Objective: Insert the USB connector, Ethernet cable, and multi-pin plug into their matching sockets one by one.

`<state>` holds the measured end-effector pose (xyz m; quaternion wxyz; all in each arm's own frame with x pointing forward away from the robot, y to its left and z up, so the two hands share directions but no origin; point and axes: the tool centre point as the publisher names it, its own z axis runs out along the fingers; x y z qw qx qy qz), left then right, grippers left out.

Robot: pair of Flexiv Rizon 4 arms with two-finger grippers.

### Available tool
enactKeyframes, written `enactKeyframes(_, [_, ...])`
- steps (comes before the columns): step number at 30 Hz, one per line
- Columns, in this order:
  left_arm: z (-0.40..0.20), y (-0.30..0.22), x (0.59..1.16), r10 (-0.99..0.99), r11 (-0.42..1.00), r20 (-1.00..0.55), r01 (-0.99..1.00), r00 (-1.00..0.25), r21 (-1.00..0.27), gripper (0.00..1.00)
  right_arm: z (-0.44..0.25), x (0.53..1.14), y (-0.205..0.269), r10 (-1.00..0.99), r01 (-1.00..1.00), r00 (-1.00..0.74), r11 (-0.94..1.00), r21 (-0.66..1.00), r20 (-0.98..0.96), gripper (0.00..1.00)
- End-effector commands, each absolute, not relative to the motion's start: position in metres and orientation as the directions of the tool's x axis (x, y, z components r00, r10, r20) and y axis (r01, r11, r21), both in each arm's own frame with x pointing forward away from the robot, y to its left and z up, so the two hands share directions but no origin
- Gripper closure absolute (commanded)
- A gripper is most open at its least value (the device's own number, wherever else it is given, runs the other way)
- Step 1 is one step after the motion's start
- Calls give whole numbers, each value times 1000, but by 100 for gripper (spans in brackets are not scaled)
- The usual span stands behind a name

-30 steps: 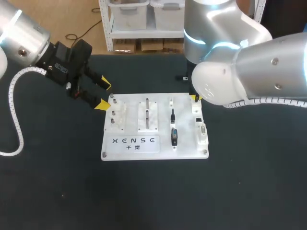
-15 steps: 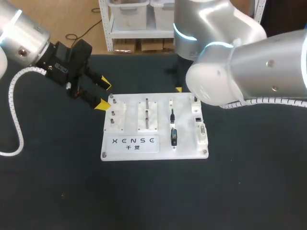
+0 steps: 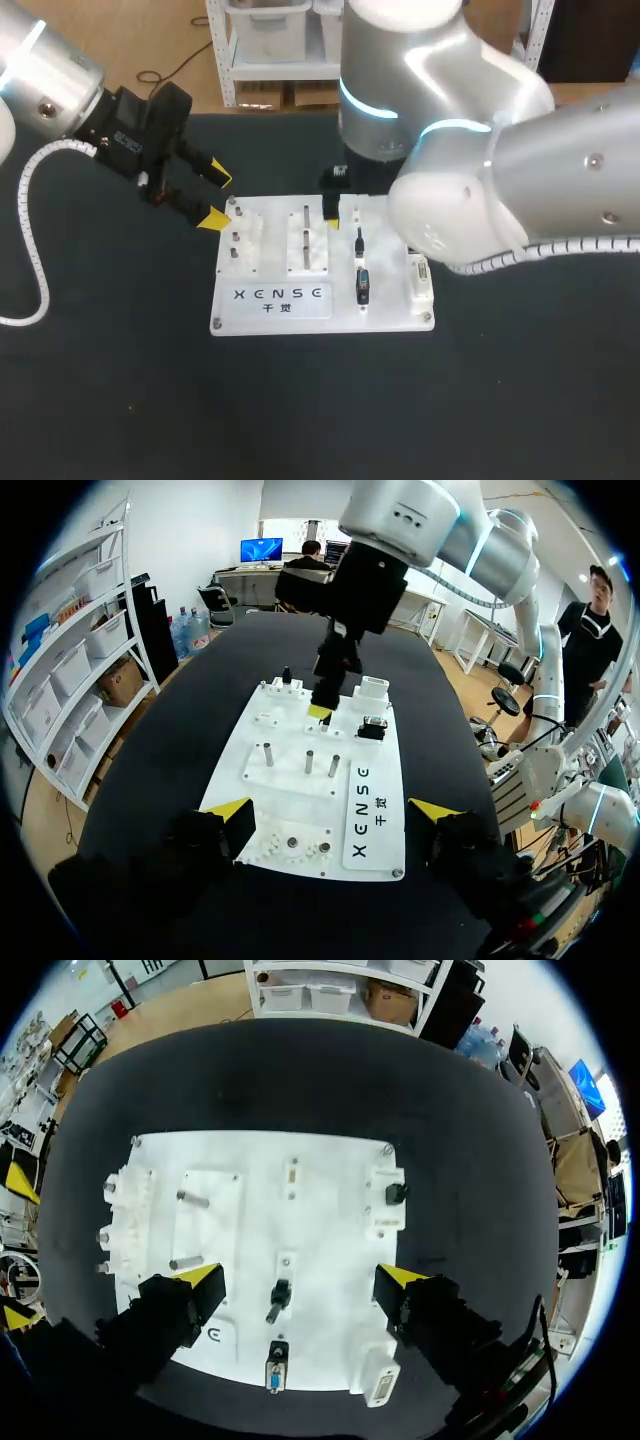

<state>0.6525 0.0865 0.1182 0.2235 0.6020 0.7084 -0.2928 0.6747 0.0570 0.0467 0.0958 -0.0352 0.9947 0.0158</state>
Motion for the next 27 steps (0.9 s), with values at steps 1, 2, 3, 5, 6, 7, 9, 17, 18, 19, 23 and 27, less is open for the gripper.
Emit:
enactKeyframes(1, [118, 87, 652, 721, 104, -671, 984, -174, -144, 0, 40, 666, 60, -63, -71, -978, 997, 32, -198, 0])
enactKeyframes(2, [118, 87, 652, 721, 104, -671, 984, -174, -144, 0, 38, 664, 61, -64, -71, -979, 997, 34, -192, 4])
enactKeyframes(3, [118, 87, 652, 721, 104, -671, 984, -174, -144, 0, 37, 663, 61, -62, -70, -981, 997, 34, -186, 13])
enactKeyframes(5, [118, 87, 652, 721, 104, -671, 984, -174, -144, 0, 35, 661, 62, -59, -68, -981, 997, 40, -182, 24])
enactKeyframes(6, [118, 87, 652, 721, 104, -671, 984, -174, -144, 0, 34, 661, 63, -57, -66, -982, 997, 41, -179, 32])
enactKeyframes(7, [118, 87, 652, 721, 104, -671, 984, -174, -144, 0, 33, 661, 63, -56, -65, -982, 997, 41, -178, 37])
enactKeyframes(9, [118, 87, 652, 721, 104, -671, 984, -174, -144, 0, 30, 661, 64, -54, -62, -983, 997, 40, -173, 53])
enactKeyframes(17, [118, 87, 652, 721, 104, -671, 984, -174, -144, 0, 24, 661, 64, -48, -54, -987, 998, 35, -155, 60])
enactKeyframes(18, [118, 87, 652, 721, 104, -671, 984, -174, -144, 0, 23, 661, 64, -47, -53, -987, 998, 35, -154, 62])
enactKeyframes(19, [118, 87, 652, 721, 104, -671, 984, -174, -144, 0, 23, 661, 64, -47, -53, -987, 998, 34, -153, 63])
enactKeyframes(23, [118, 87, 652, 721, 104, -671, 984, -174, -144, 0, 20, 661, 66, -52, -57, -988, 998, 26, -146, 73])
enactKeyframes(27, [118, 87, 652, 721, 104, -671, 984, -174, -144, 0, 19, 662, 66, -55, -59, -989, 998, 20, -141, 100])
